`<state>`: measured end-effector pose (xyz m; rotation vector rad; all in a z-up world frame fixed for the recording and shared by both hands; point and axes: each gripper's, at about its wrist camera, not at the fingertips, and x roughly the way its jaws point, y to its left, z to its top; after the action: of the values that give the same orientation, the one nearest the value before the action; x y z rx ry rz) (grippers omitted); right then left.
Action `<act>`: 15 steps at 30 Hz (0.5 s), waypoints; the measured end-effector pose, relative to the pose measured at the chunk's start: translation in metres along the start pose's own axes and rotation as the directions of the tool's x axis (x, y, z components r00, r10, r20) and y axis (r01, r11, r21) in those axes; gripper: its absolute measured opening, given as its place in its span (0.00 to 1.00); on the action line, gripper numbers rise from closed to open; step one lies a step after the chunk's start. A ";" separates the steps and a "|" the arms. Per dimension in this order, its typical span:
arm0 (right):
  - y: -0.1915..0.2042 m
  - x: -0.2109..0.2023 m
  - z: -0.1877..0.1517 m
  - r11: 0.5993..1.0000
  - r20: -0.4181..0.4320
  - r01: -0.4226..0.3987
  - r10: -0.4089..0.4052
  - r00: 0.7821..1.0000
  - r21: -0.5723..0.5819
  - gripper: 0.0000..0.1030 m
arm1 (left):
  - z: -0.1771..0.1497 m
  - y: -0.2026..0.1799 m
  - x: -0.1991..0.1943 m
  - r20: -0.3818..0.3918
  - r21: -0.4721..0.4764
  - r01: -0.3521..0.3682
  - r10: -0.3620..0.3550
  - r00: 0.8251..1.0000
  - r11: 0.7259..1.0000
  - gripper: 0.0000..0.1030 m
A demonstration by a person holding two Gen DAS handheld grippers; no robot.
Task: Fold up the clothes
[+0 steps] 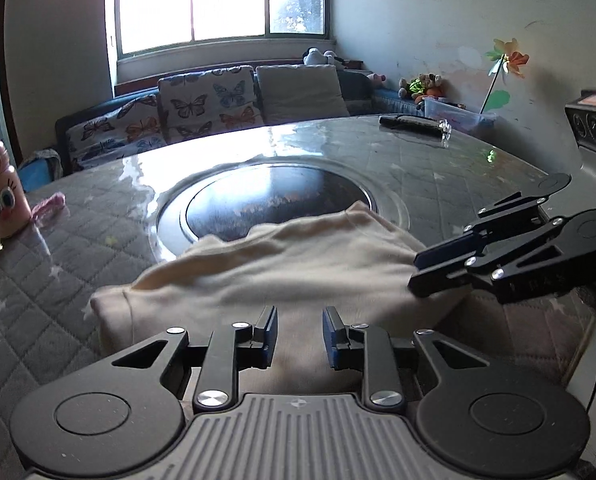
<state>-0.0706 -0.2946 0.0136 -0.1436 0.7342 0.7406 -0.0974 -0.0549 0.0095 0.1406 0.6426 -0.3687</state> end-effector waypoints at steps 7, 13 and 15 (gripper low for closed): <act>-0.011 -0.005 -0.010 0.999 -0.001 0.043 -0.043 0.999 0.020 0.20 | -0.020 0.016 -0.014 -0.020 -0.065 -0.033 0.032 0.999 0.997 0.27; -0.012 -0.006 -0.011 0.998 -0.004 0.054 -0.053 0.999 0.022 0.20 | -0.033 0.035 -0.032 -0.013 -0.150 -0.050 0.049 0.999 0.987 0.26; -0.010 -0.010 -0.006 0.999 0.008 0.053 -0.053 0.999 0.009 0.20 | -0.034 0.039 -0.038 -0.008 -0.168 -0.063 0.062 0.998 0.984 0.26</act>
<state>-0.0722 -0.3095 0.0147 -0.1521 0.7233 0.6869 -0.1296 0.0001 0.0062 0.0002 0.6671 -0.2524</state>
